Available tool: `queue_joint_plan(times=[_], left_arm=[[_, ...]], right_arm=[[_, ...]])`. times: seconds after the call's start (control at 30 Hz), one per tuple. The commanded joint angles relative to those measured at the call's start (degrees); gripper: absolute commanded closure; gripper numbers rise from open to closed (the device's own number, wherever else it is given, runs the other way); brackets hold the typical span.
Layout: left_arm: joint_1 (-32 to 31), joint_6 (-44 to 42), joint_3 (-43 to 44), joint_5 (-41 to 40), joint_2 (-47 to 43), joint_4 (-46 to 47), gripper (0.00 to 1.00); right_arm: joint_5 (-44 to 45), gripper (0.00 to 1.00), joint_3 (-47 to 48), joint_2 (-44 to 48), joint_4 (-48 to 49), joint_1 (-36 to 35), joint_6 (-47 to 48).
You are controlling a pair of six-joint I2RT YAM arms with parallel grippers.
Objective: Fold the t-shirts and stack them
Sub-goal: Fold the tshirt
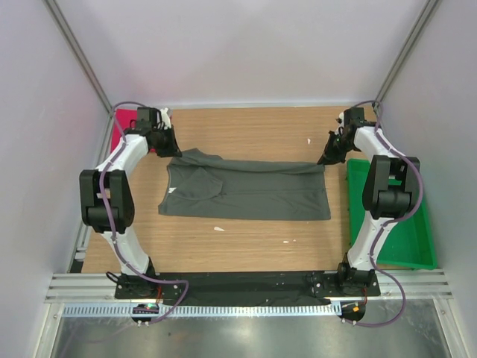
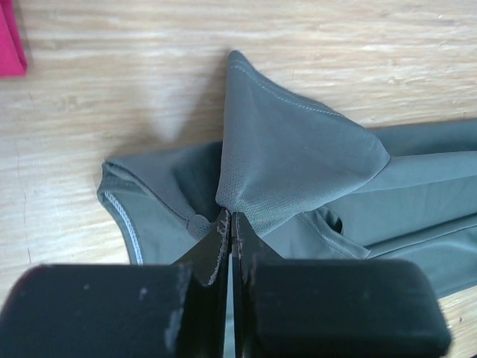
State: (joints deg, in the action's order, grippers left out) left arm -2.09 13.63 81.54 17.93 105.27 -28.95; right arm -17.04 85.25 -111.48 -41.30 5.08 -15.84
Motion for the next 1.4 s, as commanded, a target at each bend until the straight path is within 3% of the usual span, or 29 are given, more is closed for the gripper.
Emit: queue_joint_plan(times=[0.0, 0.63, 0.7, 0.73, 0.8, 0.87, 0.93, 1.03, 1.2, 1.37], left_arm=[[0.42, 0.7, -1.82, -2.19, -4.02, 0.74, 1.0], [0.42, 2.8, -9.55, -5.54, -7.19, -2.42, 0.99], [0.42, 3.24, -10.17, -7.89, -7.62, -4.09, 0.93], [0.42, 4.38, -11.13, -9.48, -8.93, -4.71, 0.83], [0.33, 5.09, -12.01, -10.2, -11.39, -5.33, 0.77], [0.24, 7.8, -13.85, -10.29, -15.79, -3.84, 0.63], [-0.2, 9.04, -14.3, -10.29, -18.25, -2.44, 0.5], [-0.46, 9.23, -12.55, -6.44, -16.95, -1.11, 0.47], [-0.64, 5.28, -2.2, 2.8, -3.8, -2.07, 0.45], [-0.9, 3.95, 3.27, 3.86, 2.47, -3.13, 0.43]], right_arm=[[0.95, 0.98, -1.23, 4.51, 0.17, 0.28, -0.51], [3.41, 0.94, -5.54, 4.78, -1.41, 0.19, -0.07], [4.46, 0.9, -5.45, 5.13, -2.81, 0.19, 0.1], [5.08, 0.84, -5.71, 5.57, -4.21, 0.1, -0.42], [4.74, 0.71, -6.76, 8.89, -3.62, -0.16, -1.47], [6.22, 0.6, -7.91, 11.27, -1.77, -0.95, -2.79], [7.72, 0.58, -6.52, 11.99, -0.63, -2.53, -2.71], [7.37, 0.57, -1.87, 8.75, -1.23, -5.08, -1.92], [2.81, 0.57, 3.69, 2.42, -0.71, -11.23, -2.88], [-3.24, 0.57, 5.62, -1.01, 0.43, -15.27, -3.41]])
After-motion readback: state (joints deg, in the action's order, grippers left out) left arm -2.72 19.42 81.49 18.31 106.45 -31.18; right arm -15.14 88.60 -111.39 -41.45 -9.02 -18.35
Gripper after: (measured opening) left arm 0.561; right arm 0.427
